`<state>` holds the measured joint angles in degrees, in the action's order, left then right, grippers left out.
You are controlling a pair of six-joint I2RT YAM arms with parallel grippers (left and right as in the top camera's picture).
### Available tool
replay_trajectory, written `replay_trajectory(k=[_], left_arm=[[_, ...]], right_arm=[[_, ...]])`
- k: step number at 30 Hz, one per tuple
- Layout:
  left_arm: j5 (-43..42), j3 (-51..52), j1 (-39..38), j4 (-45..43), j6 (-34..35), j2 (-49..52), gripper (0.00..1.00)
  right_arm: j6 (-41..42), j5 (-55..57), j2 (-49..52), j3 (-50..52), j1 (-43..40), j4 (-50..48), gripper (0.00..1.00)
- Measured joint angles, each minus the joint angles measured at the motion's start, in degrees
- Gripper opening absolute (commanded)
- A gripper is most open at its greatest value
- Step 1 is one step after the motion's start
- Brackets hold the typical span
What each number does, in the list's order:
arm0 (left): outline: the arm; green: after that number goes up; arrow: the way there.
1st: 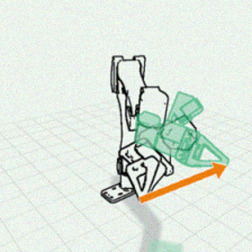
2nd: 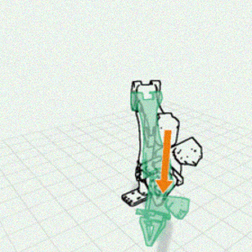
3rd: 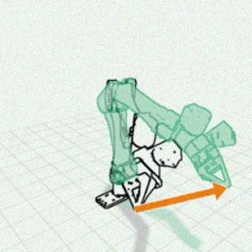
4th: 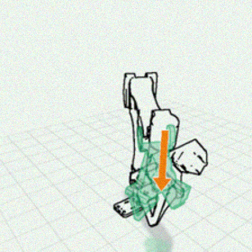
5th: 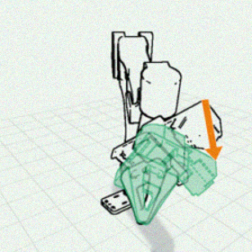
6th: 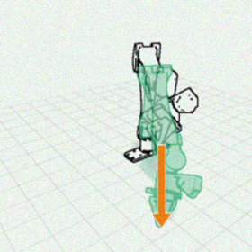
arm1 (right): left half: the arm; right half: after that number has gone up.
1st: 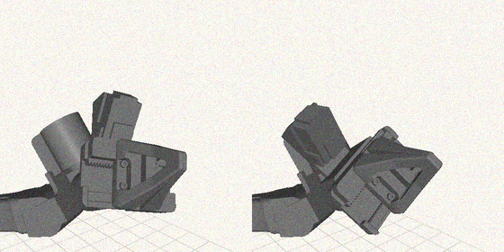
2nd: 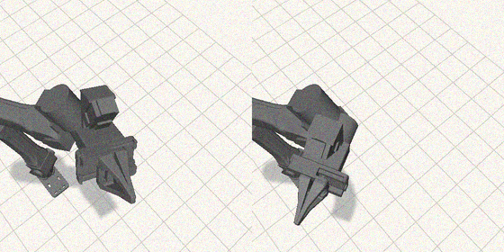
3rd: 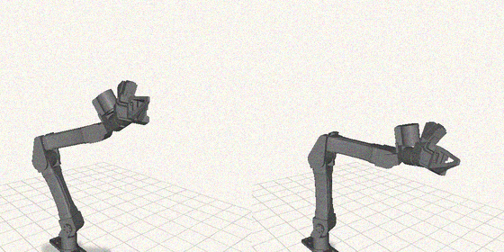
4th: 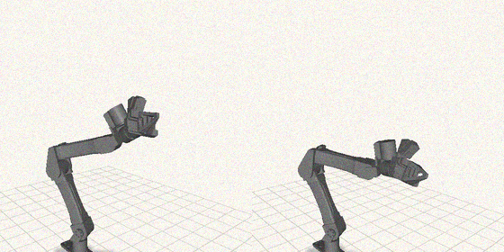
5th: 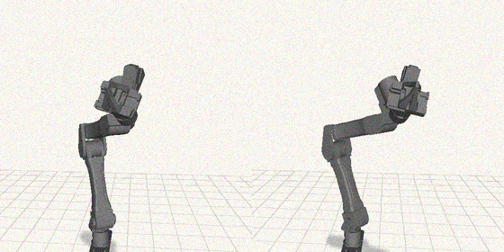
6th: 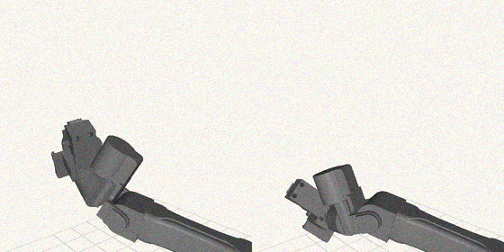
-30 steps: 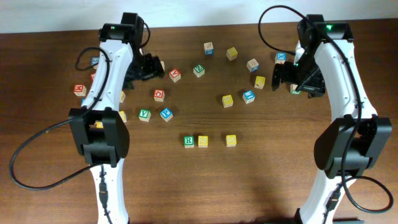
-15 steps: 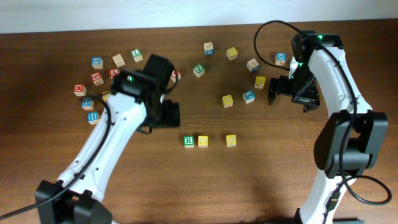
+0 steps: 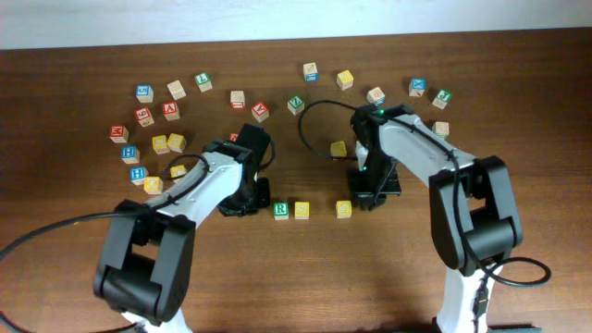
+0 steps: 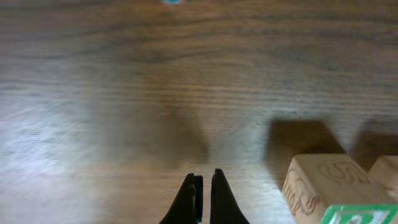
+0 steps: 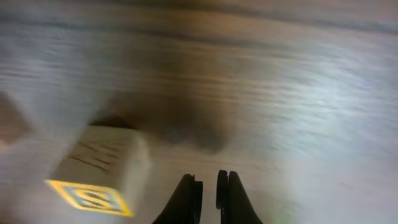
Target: Spell out RSS
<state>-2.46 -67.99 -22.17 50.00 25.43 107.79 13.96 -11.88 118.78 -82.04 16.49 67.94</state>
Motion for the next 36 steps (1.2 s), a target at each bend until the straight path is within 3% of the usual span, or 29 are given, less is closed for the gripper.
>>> replay_trajectory(k=[8,36], left_arm=[[-7.23,0.02,0.02,-2.93,-0.59,2.25,0.0],[-14.49,0.02,-6.99,-8.09,-0.31,2.38,0.0]], right_arm=[[1.07,-3.72,0.0,2.62,0.46,-2.71,0.04],[4.5,-6.08,0.0,2.71,2.73,-5.9,0.04]])
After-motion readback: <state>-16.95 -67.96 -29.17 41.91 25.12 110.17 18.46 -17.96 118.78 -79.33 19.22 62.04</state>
